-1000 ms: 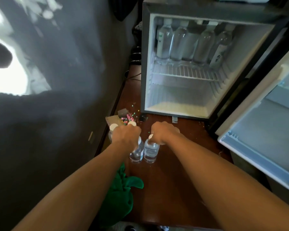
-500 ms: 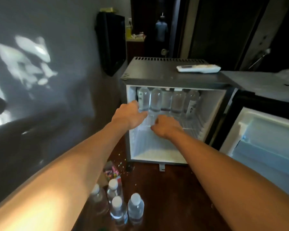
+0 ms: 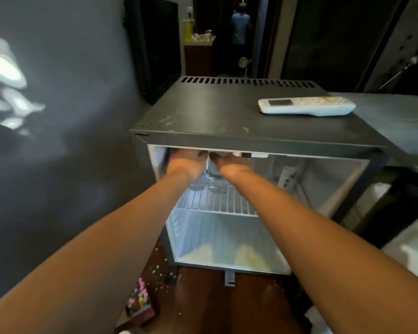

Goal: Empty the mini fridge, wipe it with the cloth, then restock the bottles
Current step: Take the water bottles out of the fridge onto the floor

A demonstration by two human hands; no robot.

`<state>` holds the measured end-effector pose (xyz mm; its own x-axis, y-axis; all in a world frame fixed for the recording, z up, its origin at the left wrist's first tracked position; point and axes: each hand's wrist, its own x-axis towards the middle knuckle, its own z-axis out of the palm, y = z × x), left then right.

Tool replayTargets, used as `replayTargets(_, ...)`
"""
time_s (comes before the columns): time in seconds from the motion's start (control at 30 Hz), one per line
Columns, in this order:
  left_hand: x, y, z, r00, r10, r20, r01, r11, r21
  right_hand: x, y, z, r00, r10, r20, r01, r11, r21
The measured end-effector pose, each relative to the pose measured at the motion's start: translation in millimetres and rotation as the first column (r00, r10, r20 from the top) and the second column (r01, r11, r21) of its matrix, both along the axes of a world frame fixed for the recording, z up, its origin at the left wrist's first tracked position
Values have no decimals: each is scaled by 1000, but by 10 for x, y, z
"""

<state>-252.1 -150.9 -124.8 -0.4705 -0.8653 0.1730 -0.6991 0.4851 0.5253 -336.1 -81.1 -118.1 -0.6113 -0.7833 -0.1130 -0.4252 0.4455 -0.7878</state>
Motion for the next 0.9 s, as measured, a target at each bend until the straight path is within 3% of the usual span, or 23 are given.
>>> replayTargets(0.07, -95, -130, -73, 999, 34, 37, -34, 999, 0, -45, -147, -38, 999, -14, 38, 15, 1000, -14)
replayTargets(0.17, -139, -201, -196, 995, 99, -29, -100, 995, -4, -106, -245, -126, 987, -51, 150, 40, 996, 75)
replayTargets(0.27, -134, -105, -286, 975, 154, -161, -157, 988, -1, -55, -191, -204, 987, -149, 64, 148, 989, 10)
replayTargets(0.37, -56, 82, -299, 965, 144, -221, -156, 987, -36, -14, -56, -238, 943, -310, 121, 322, 942, -98)
replayTargets(0.43, 91, 243, -215, 974, 85, -209, -104, 991, -80, 56, 163, -186, 952, -295, 75, 303, 941, -149)
replayTargets(0.57, 458, 597, 10, 984, 57, -167, -66, 996, -54, 283, 572, -29, 948, -272, -165, 249, 957, -149)
replayTargets(0.67, 765, 881, 229, 990, 59, -131, -60, 998, -4, 518, 833, 171, 949, -257, -185, 232, 962, -142)
replayTargets(0.9, 1371, 1476, 344, 989, -149, 9, 148, 989, 16, 953, 1527, 262, 952, -118, -283, 132, 991, 33)
